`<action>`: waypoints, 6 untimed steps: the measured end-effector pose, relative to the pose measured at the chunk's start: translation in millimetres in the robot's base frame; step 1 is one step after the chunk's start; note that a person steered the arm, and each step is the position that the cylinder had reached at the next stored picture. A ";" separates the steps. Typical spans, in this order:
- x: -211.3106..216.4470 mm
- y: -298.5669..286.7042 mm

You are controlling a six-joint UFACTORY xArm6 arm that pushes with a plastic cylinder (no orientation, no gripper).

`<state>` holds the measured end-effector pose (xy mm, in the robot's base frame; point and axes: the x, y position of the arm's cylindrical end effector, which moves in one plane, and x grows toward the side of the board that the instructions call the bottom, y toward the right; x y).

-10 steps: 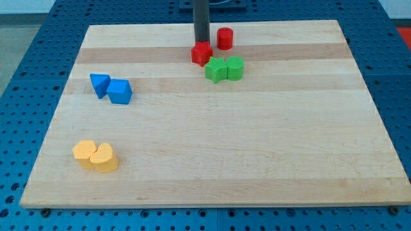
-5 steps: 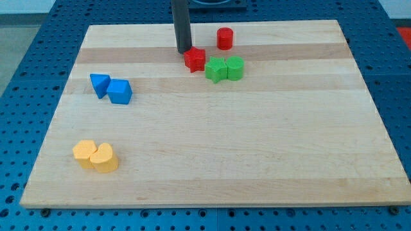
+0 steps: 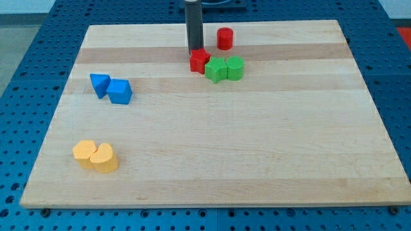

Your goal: Slide the blue cube closer to yellow heart

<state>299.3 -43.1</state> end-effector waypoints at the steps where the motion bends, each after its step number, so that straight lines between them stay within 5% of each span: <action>1: 17.6 -14.5; 6: 44.8 -23.9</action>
